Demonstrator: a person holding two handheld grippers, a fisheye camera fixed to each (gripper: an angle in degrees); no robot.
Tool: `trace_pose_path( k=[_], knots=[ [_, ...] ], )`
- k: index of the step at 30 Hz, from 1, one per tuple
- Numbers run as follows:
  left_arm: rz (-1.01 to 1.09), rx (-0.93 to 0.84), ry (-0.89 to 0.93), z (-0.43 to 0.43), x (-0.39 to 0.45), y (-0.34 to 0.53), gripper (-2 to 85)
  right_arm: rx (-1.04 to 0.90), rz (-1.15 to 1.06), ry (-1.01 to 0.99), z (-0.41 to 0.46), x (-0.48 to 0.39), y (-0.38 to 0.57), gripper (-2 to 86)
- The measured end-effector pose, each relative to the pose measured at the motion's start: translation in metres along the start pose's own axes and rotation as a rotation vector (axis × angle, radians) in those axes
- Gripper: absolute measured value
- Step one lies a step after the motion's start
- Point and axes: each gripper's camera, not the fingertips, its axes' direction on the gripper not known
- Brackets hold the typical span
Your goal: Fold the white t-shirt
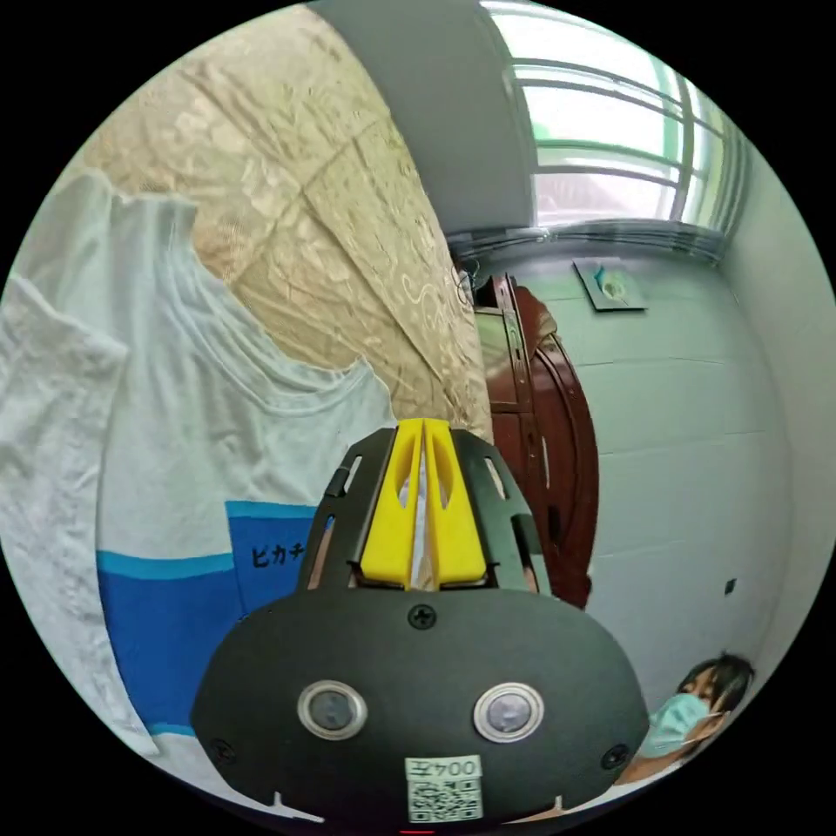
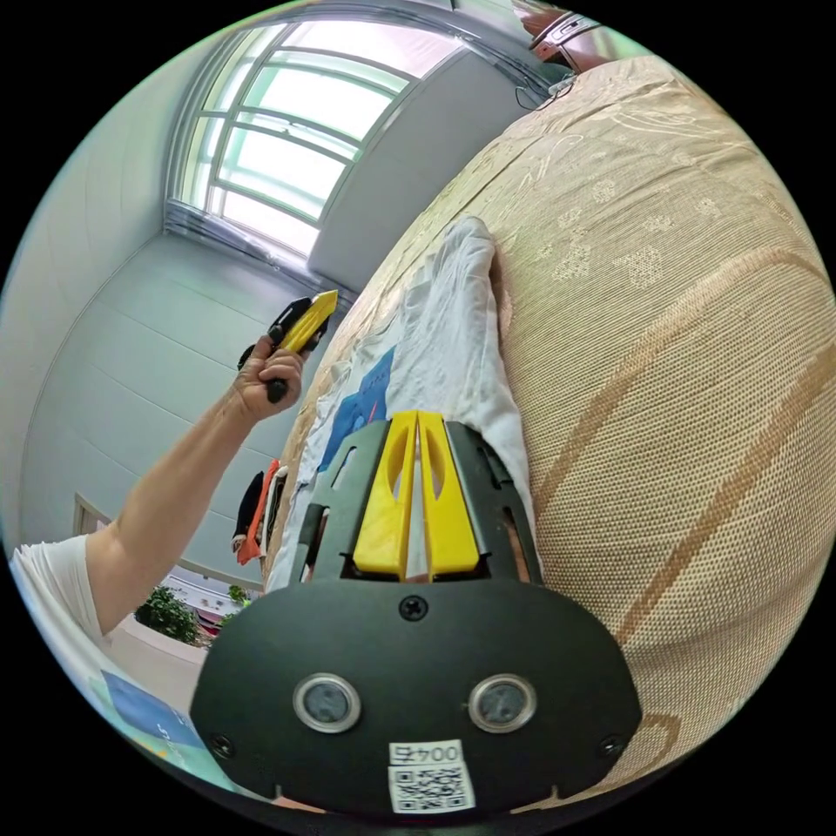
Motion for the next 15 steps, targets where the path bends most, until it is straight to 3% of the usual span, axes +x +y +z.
trace_pose_path(
  k=[4, 8, 11, 15],
  knots=[
    [0.189, -0.256, 0.070, 0.077, 0.012, 0.044, 0.5, 0.000, 0.002, 0.004, -0.006, -0.019, -0.006, -0.7],
    [0.186, -0.422, -0.331, 0.170, -0.043, 0.098, 0.7, 0.006, 0.018, 0.013, -0.014, -0.039, -0.013, -0.8],
    [0.095, -0.322, -0.254, 0.155, -0.082, 0.123, 0.7, 0.011, 0.023, 0.009, -0.021, -0.055, -0.018, -0.8],
    [0.190, -0.231, -0.059, 0.078, -0.069, 0.185, 0.7, 0.018, 0.018, 0.000, -0.031, -0.076, -0.025, -0.8]
  ],
)
